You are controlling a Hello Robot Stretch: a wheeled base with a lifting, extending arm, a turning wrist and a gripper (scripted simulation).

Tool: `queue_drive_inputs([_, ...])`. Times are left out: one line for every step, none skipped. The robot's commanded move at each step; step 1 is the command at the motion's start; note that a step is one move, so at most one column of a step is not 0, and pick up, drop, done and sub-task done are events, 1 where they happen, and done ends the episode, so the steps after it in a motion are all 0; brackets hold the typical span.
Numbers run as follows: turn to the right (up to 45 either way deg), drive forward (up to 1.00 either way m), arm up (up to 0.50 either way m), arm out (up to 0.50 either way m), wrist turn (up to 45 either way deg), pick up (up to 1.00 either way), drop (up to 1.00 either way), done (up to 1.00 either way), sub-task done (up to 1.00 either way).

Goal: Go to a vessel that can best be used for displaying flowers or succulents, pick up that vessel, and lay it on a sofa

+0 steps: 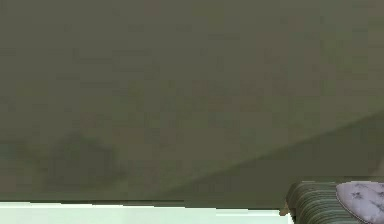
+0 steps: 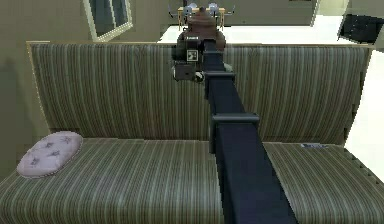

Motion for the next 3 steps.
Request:
queue_drive_inputs([0.0, 0.00, 0.00, 0.00, 3.0, 0.00, 0.00, 0.00, 0.00])
queue_drive_inputs([0.0, 0.00, -0.40, 0.00, 0.0, 0.00, 0.00, 0.00, 0.00])
queue_drive_inputs([0.0, 0.00, -0.32, 0.00, 0.0, 0.00, 0.00, 0.00, 0.00])
